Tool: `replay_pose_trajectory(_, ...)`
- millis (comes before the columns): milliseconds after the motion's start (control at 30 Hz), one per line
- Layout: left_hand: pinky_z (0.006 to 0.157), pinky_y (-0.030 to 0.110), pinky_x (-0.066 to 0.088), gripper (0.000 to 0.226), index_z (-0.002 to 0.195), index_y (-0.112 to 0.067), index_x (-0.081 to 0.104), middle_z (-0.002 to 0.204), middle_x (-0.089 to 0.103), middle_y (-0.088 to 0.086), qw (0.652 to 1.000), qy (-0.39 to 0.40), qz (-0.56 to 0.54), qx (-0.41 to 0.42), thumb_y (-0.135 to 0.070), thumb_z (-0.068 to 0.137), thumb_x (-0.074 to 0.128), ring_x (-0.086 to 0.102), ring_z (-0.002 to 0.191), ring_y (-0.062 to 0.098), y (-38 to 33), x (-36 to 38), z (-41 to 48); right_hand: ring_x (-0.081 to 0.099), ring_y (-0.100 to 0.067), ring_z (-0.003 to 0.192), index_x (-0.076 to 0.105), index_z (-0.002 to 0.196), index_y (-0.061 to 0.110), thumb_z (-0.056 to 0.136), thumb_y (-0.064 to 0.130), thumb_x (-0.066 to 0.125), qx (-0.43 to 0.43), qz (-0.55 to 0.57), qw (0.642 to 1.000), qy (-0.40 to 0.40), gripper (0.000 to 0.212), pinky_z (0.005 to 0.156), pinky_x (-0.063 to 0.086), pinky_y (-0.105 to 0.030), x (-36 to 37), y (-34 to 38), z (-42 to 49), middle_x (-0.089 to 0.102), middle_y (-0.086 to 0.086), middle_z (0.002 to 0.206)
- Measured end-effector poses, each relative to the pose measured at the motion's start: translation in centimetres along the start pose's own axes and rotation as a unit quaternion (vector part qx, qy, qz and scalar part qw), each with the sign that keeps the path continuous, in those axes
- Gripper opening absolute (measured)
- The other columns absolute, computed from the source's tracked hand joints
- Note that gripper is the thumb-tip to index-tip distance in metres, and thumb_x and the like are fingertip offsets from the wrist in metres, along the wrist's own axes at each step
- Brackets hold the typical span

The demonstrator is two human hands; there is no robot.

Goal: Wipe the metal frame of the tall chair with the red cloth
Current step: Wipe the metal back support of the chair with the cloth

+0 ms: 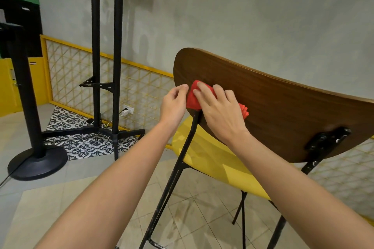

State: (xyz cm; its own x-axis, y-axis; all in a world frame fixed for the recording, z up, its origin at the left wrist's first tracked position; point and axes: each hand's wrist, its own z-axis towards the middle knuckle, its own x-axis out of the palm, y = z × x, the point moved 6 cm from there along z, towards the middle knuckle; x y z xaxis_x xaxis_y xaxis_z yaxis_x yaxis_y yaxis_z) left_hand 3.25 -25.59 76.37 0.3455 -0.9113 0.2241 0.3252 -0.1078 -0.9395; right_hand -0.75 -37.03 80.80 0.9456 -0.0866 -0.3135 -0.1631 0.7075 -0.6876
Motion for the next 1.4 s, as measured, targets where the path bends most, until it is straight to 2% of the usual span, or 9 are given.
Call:
replay_pose_trajectory(100,0.092,0.024,0.044,0.032,0.119,-0.021,0.061,0.111,0.065,-0.004,1.000,0.006,-0.008,0.000,-0.038,0.095,0.048,0.057,0.109,0.011,0.2,-0.1,0.3,0.057,-0.028,0.100,0.058,0.118,0.013,0.081,0.019,0.059,0.039,0.020,0.999,-0.014,0.037,0.073,0.046,-0.035,-0.3,-0.8,0.3,0.059,-0.008,0.125)
replay_pose_trajectory(400,0.095,0.024,0.039,0.031,0.119,-0.023,0.060,0.123,0.061,-0.002,1.000,0.000,0.002,-0.009,-0.037,0.095,0.047,0.052,0.117,0.010,0.7,0.3,-0.1,0.060,-0.027,0.102,0.061,0.121,0.009,0.079,0.021,0.066,-0.052,-0.018,0.998,0.003,0.044,0.073,0.049,-0.034,0.4,-0.4,-2.7,0.062,-0.010,0.120)
replay_pose_trajectory(567,0.092,0.023,0.039,0.029,0.119,-0.026,0.058,0.117,0.059,-0.007,1.000,0.005,0.002,-0.007,-0.038,0.095,0.046,0.053,0.113,0.009,0.9,0.5,-0.2,0.059,-0.029,0.100,0.060,0.121,0.008,0.088,0.015,0.045,-0.009,0.027,0.999,-0.041,0.037,0.074,0.048,-0.035,-0.6,-1.5,-1.9,0.062,-0.010,0.119)
replay_pose_trajectory(833,0.092,0.022,0.037,0.034,0.124,-0.026,0.056,0.125,0.058,-0.006,1.000,0.014,0.007,-0.008,-0.039,0.095,0.045,0.050,0.116,0.008,1.2,0.6,-0.6,0.060,-0.026,0.100,0.067,0.113,0.010,0.070,0.023,0.079,-0.083,0.009,0.996,0.042,0.047,0.073,0.049,-0.034,0.7,0.1,-3.5,0.064,-0.007,0.117)
replay_pose_trajectory(933,0.080,0.016,0.039,0.034,0.125,-0.026,0.056,0.119,0.060,-0.007,1.000,0.017,0.008,-0.011,-0.040,0.096,0.044,0.053,0.106,0.006,1.2,0.6,-0.7,0.060,-0.026,0.098,0.066,0.112,0.010,0.084,0.017,0.061,-0.067,0.029,0.997,-0.006,0.030,0.073,0.049,-0.033,-0.2,-0.2,-2.8,0.064,-0.006,0.112)
replay_pose_trajectory(1033,0.070,0.016,0.041,0.036,0.125,-0.025,0.056,0.105,0.062,-0.008,1.000,0.017,0.005,-0.014,-0.041,0.097,0.042,0.055,0.095,0.003,1.0,0.7,-0.6,0.060,-0.026,0.096,0.063,0.116,0.007,0.088,0.014,0.042,-0.035,0.060,0.996,-0.054,0.035,0.072,0.049,-0.034,-1.4,-0.6,-1.4,0.064,-0.007,0.111)
replay_pose_trajectory(1167,0.089,0.026,0.044,0.041,0.124,-0.022,0.059,0.102,0.064,-0.009,1.000,0.007,0.001,-0.019,-0.040,0.100,0.031,0.057,0.102,0.008,1.0,0.6,-0.4,0.059,-0.027,0.097,0.061,0.119,0.006,0.082,0.013,0.060,-0.032,0.043,0.998,-0.028,0.038,0.073,0.049,-0.036,-0.5,-0.5,-0.9,0.062,-0.009,0.114)
replay_pose_trajectory(1300,0.090,0.028,0.041,0.040,0.123,-0.024,0.058,0.109,0.064,-0.005,0.999,0.002,0.010,-0.032,-0.040,0.101,0.028,0.055,0.106,0.012,1.4,0.2,-0.4,0.059,-0.025,0.098,0.063,0.118,0.009,0.075,0.019,0.073,-0.086,0.027,0.996,0.027,0.046,0.072,0.049,-0.033,0.6,0.7,-2.2,0.062,-0.006,0.114)
replay_pose_trajectory(1400,0.093,0.030,0.040,0.040,0.124,-0.025,0.058,0.111,0.064,-0.004,0.999,0.004,0.013,-0.033,-0.040,0.100,0.030,0.055,0.108,0.013,1.5,0.1,-0.4,0.059,-0.025,0.098,0.063,0.117,0.009,0.078,0.017,0.068,-0.072,0.033,0.997,0.007,0.040,0.071,0.048,-0.033,0.3,0.7,-2.0,0.062,-0.006,0.114)
